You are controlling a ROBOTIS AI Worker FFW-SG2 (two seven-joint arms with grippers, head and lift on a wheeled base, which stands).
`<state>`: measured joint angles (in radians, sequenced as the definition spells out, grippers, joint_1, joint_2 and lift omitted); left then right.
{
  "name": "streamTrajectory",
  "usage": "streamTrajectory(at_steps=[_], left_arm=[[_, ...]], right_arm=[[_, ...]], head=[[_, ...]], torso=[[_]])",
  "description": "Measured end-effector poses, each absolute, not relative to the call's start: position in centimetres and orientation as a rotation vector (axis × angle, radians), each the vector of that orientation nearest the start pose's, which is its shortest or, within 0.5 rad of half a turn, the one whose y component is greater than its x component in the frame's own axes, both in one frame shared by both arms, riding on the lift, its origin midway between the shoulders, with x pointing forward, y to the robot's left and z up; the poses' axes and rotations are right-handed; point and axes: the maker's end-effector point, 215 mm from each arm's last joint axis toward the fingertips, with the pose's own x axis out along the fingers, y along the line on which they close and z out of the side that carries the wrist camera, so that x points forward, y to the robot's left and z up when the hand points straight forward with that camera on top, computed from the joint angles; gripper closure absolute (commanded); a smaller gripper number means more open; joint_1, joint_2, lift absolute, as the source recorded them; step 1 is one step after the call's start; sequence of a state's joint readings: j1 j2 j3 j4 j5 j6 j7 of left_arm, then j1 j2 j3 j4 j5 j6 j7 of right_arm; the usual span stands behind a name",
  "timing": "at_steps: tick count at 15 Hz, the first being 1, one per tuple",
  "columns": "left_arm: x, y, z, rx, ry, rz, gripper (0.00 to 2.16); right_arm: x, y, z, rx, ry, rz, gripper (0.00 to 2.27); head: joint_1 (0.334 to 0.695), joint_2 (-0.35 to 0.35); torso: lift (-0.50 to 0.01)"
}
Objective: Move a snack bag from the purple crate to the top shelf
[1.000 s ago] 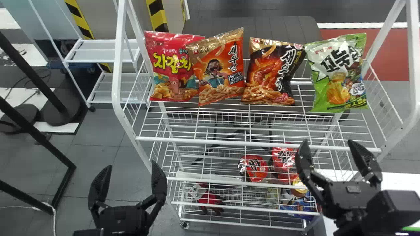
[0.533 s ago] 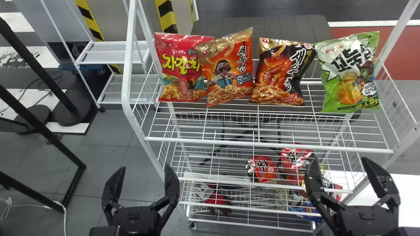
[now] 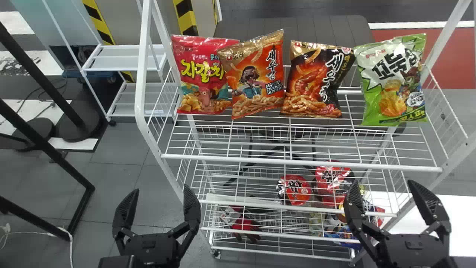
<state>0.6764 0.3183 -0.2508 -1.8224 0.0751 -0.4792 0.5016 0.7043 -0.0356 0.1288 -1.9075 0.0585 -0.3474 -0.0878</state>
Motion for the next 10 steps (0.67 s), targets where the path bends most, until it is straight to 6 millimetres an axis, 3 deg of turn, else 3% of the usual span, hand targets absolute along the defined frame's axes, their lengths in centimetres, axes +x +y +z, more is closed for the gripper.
streamTrajectory(at_steps=[10], left_arm=[[34.22, 24.41, -40.27, 0.017, -0.004, 0.141, 0.00]], right_arm=[[35.80, -17.27, -38.85, 0.004, 0.017, 0.060, 0.08]], head=[[0.695, 0.118]], torso=[[0.000]])
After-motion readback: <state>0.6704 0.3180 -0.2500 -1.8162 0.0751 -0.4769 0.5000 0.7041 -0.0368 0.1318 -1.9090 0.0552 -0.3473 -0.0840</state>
